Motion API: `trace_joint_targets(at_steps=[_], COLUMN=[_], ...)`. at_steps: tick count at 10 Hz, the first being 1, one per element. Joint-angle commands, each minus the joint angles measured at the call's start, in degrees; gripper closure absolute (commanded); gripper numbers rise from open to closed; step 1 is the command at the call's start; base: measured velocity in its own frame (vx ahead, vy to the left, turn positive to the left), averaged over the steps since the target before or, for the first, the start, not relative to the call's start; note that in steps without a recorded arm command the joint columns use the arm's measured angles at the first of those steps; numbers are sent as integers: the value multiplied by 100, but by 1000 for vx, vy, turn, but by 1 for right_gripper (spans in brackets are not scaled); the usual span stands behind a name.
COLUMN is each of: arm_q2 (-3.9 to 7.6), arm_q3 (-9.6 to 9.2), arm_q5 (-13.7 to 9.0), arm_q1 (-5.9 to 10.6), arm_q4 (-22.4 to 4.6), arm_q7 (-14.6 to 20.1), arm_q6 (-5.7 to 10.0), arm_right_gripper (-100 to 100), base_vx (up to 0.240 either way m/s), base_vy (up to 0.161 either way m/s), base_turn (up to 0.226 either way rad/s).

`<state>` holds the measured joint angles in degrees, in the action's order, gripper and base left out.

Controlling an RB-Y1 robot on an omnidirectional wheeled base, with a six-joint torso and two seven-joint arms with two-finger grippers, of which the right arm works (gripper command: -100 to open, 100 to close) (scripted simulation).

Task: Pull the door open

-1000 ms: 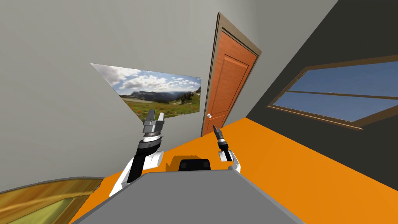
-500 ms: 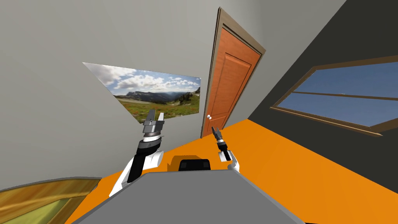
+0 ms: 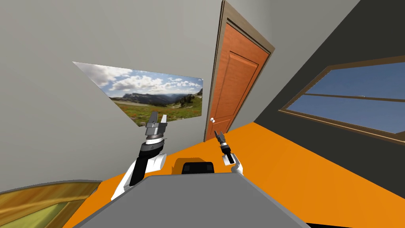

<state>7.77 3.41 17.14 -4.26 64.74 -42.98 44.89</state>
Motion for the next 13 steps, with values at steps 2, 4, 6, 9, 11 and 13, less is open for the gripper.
trace_joint_targets(at_steps=[2, 4, 6, 9, 11, 13], arm_q2=[39, 52, 74, 105, 123, 140], arm_q3=[23, 32, 49, 74, 89, 103], arm_q5=[108, 149, 224, 332, 395, 458], arm_q1=[173, 236, 353, 523, 621, 720], arm_q4=[-447, -616, -928, -1382, -1645, -1907], arm_q7=[-352, -482, -722, -1071, -1274, -1476], arm_q6=[108, 154, 238, 362, 433, 505], arm_right_gripper=[-100, -100, -100, -100, -100, -100], base_vx=[88, 72, 60, 80, 83, 82], base_vy=[-83, -70, -53, -77, -76, -60], base_turn=[49, 38, 37, 40, 46, 39])
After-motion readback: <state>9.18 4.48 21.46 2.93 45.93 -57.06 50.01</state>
